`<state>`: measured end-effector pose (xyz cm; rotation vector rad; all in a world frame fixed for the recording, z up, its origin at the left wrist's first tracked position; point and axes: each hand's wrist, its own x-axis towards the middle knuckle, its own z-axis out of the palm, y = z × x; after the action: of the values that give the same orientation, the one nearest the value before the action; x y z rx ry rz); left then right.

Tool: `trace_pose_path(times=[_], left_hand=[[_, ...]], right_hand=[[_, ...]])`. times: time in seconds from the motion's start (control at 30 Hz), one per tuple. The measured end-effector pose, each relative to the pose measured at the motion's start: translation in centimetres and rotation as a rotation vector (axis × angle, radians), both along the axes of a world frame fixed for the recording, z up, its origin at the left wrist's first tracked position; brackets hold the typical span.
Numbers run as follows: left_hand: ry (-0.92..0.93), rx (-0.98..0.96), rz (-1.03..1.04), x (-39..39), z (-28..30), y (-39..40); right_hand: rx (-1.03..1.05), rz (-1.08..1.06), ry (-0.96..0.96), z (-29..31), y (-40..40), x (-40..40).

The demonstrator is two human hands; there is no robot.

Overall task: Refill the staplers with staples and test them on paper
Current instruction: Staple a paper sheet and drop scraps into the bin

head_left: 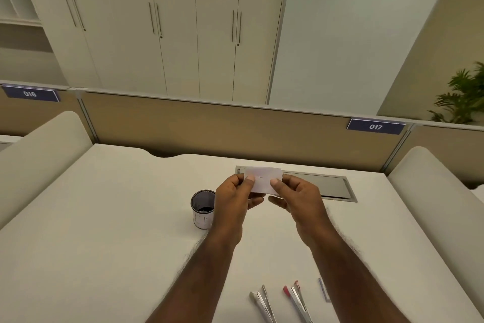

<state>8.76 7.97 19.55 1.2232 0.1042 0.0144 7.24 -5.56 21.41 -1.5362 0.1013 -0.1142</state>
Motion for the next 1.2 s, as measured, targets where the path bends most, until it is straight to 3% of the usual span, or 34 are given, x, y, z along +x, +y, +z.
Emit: trace_pose_path(times=[0.23, 0.4, 0.53, 0.67, 0.8, 0.93, 1.1, 1.2], left_hand=[[-0.118, 0.006, 0.057, 0.8, 5.2, -1.0], [-0.321, 0.235, 0.292, 1.4, 8.6, -1.7], [-0.446, 0.269, 0.189, 0.8, 10.4, -2.7], [-0.457, 0.077, -0.043, 0.4, 12.0, -3.4], [-0.439, -0.071, -0.146, 0.2, 13.2, -3.1], [-0.412, -0.084, -0.091, 0.3, 14.2, -2.5], [-0.389, -0.144, -0.076, 0.5, 15.4, -1.6], [-0.389, -0.172, -0.136, 0.5, 15.6, -1.3]], right_hand=[[0.190, -0.092, -0.080, 4.4, -0.4, 0.6], [0.180, -0.203, -0.214, 7.6, -0.6, 1.2], [0.014, -0.292, -0.404, 9.8, -0.5, 1.2], [-0.331, -0.300, -0.636, 11.1, 0.1, 0.7], [-0.516, -0.259, -0.689, 11.4, 0.8, 0.2], [-0.657, -0.288, -0.756, 11.9, 0.6, -0.3], [-0.549, -0.396, -0.738, 13.1, -0.5, -0.2], [-0.284, -0.245, -0.537, 14.3, -1.1, 0.0]])
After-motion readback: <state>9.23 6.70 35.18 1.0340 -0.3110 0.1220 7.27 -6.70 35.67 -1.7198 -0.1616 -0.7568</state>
